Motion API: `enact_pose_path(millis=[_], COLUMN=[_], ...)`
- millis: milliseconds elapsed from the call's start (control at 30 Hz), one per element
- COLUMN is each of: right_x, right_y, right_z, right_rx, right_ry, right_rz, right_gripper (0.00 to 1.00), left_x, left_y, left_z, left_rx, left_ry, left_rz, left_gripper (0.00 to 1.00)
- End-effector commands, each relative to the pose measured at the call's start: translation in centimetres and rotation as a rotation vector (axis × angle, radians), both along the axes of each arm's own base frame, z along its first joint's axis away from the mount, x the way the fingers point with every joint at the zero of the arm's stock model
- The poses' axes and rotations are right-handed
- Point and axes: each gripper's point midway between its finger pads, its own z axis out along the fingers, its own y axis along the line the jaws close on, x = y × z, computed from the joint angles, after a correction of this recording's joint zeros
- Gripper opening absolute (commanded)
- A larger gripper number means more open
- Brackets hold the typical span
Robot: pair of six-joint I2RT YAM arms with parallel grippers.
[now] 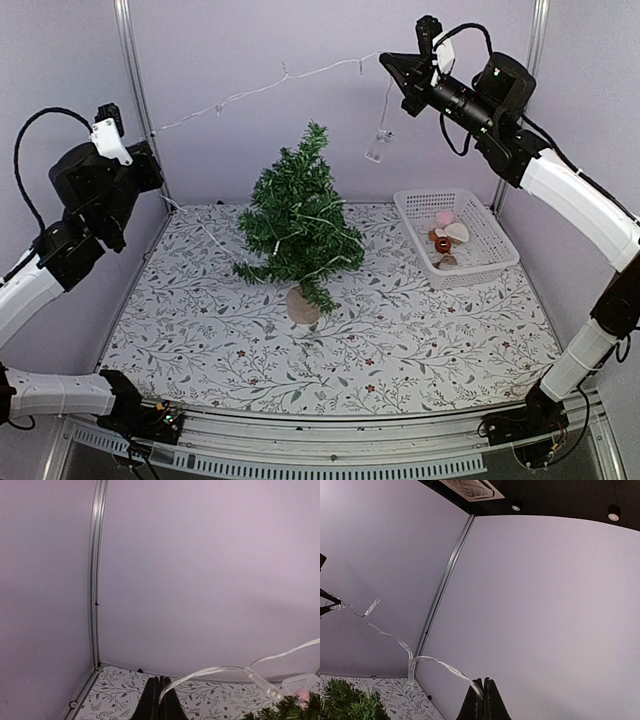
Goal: Decorate the small christmas tree
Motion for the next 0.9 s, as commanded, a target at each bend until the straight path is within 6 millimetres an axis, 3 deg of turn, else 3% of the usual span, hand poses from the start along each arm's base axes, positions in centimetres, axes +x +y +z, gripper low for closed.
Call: enact_pose_path(millis=[0,300,467,567,767,867], right_x=[0.0,3.1,4.5,5.4,6.9,7.3], right_y=[0.2,2.1,2.5,2.5,2.6,3.0], right_z=[2.7,0.7,-0.1,-0.7,-1.8,-2.4], right_rx=[0.067,0.06,0.058,0.057,0.053,0.047], right_ry=[-0.054,-0.022,-0.009,-0.002,0.016,0.025], right_rz=[0.013,0.007,-0.011,-0.024,-0.041,-0.033], right_gripper=[0.0,0.0,0.0,0.0,0.0,0.0], left_x=[3.2,11.1,14.7,17.1,20.8,20.6], left_y=[1.7,3.2,4.3,3.9,0.7,0.3], left_z=[-0.8,-3.5,-4.1,-5.0,-7.2,-7.7], left_rx=[-0.049,-0.013,-0.033,-0.037,-0.023,-0.011], left_ry=[0.002,0.016,0.001,0.017,0.029,0.021], left_rz=[0.007,0.019,0.004,-0.036,-0.185,-0.21], left_gripper=[0.0,0.0,0.0,0.0,0.0,0.0])
